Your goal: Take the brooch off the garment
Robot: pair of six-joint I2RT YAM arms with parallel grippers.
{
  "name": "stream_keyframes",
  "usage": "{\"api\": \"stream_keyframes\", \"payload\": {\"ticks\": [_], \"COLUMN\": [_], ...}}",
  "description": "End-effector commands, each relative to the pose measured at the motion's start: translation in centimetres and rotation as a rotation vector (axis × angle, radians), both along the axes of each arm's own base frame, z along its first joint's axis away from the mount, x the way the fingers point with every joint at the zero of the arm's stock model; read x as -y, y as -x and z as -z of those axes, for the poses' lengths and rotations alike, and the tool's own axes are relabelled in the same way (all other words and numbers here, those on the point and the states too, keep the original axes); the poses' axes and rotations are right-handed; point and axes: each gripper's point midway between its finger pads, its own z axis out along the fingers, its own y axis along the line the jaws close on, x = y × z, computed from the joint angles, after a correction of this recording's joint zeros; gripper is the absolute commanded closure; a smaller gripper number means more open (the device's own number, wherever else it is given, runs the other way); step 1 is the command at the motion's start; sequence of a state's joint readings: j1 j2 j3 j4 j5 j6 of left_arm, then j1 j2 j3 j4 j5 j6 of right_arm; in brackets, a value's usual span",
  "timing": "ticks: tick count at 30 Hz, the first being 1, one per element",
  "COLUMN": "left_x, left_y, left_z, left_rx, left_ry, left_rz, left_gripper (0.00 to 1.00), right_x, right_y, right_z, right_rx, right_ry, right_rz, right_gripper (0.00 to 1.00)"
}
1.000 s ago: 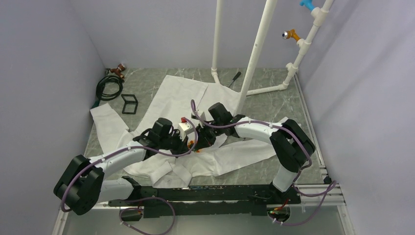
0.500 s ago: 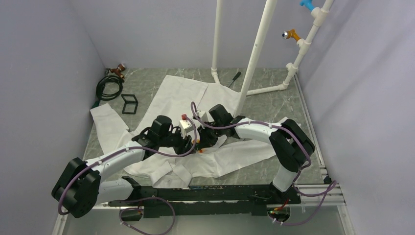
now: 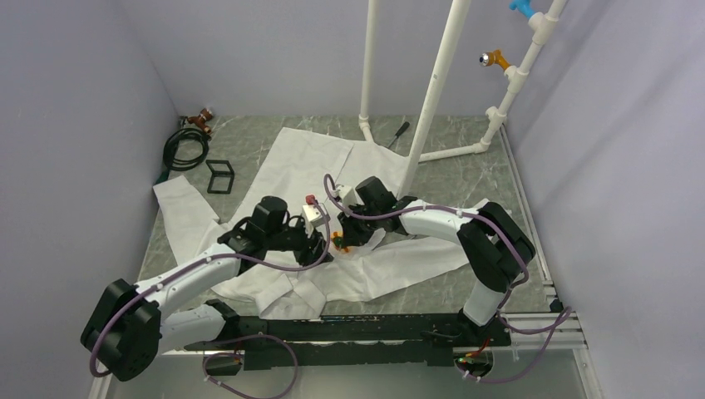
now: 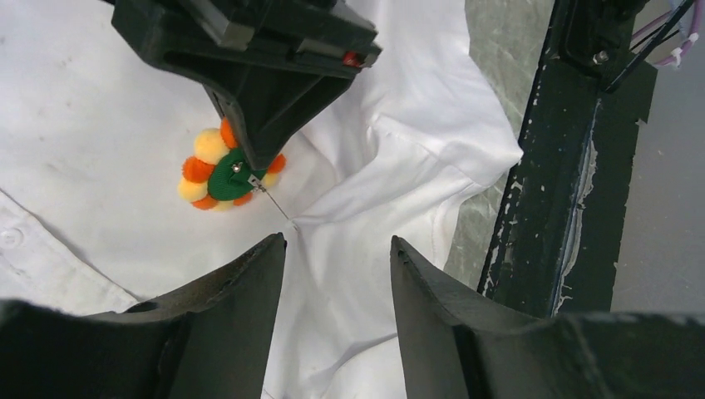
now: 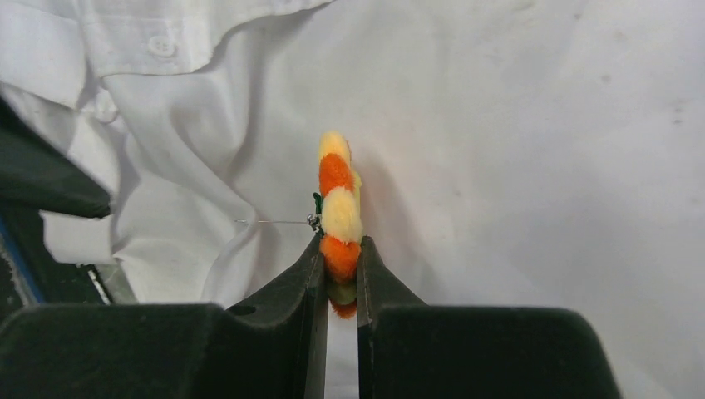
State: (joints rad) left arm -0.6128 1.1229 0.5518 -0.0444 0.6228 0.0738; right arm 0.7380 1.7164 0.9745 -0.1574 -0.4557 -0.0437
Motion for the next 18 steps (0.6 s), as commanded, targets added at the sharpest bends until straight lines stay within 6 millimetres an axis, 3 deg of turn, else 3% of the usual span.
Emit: {"api": "stream_keyframes", "payload": {"ticks": [1,13,18], "left_x": [0.4,-2.7,-5.7], "left_y": [0.0,-1.9,-4.5], "left_z": [-2.1,-4.3,-7.4], "left_rx": [0.074,0.151,0.221], "left_ry": [0.055,0.056,0.088], "left_rz": [0.033,-0.107,-0.235], "left_gripper": [0.44,0.33,0.23], "right_x": [0.0,-0.5,-1.8], "right_y": [-3.3,-6.4,-6.6], "right_z": [-1.0,-2.9,-7.2], "right_rx": [0.137,0.244,0.277], "right_ry": [0.031,0.05,-0.049], "right_rz": [0.044,0.079,0.048], "right_gripper": [1.0,1.0,1.0]}}
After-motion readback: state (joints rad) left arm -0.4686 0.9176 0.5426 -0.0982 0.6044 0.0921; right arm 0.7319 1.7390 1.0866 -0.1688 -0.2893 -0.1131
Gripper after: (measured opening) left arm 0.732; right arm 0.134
